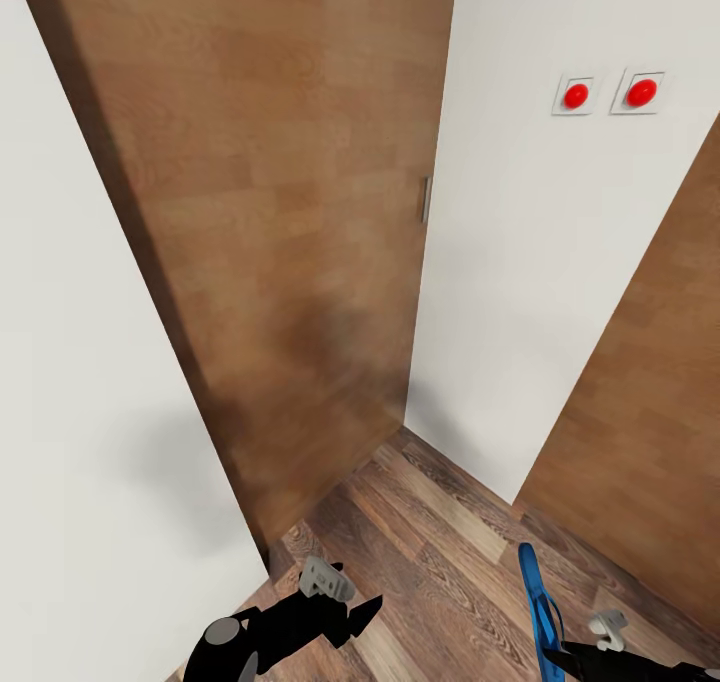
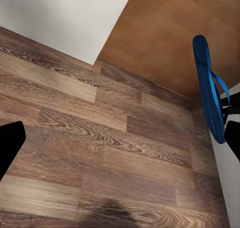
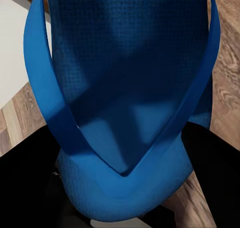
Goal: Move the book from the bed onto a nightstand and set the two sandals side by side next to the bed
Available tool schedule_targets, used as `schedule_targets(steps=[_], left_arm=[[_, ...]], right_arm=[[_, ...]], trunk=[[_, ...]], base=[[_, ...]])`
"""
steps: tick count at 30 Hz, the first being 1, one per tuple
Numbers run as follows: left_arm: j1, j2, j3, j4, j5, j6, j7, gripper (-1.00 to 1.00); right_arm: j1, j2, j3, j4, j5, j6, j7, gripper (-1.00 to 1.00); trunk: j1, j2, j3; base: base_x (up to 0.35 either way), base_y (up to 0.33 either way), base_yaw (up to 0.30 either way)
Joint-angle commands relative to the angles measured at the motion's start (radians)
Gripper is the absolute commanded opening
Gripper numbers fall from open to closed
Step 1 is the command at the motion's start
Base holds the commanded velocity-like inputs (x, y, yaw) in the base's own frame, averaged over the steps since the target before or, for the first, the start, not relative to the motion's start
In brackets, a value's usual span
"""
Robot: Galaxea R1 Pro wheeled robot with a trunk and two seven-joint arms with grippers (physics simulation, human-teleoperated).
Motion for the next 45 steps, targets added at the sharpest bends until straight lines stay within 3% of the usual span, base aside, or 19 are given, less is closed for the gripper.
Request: schedule_targets(steps=[1, 9, 45], left_arm=[[0.000, 0.000, 0.001, -0.001, 0.006, 0.009, -0.002, 1.00], [0.000, 0.000, 0.000, 0.000, 0.006, 0.009, -0.001, 1.00], [0.000, 0.000, 0.000, 0.007, 0.006, 0.009, -0.001, 1.00]], right_arm=[[-0.001, -0.001, 0.008, 0.001, -0.007, -0.005, 0.002, -1.00], [-0.001, -0.001, 0.008, 0.001, -0.007, -0.005, 0.002, -1.00], [-0.001, -0.001, 0.008, 0.001, -0.007, -0.005, 0.002, -1.00]], trunk=[[0.000, -0.001, -0.001], [0.000, -0.001, 0.003], [0.000, -0.001, 0.060]], base=[[0.000, 0.000, 0.000], [0.000, 0.000, 0.000], [0.000, 0.000, 0.000]])
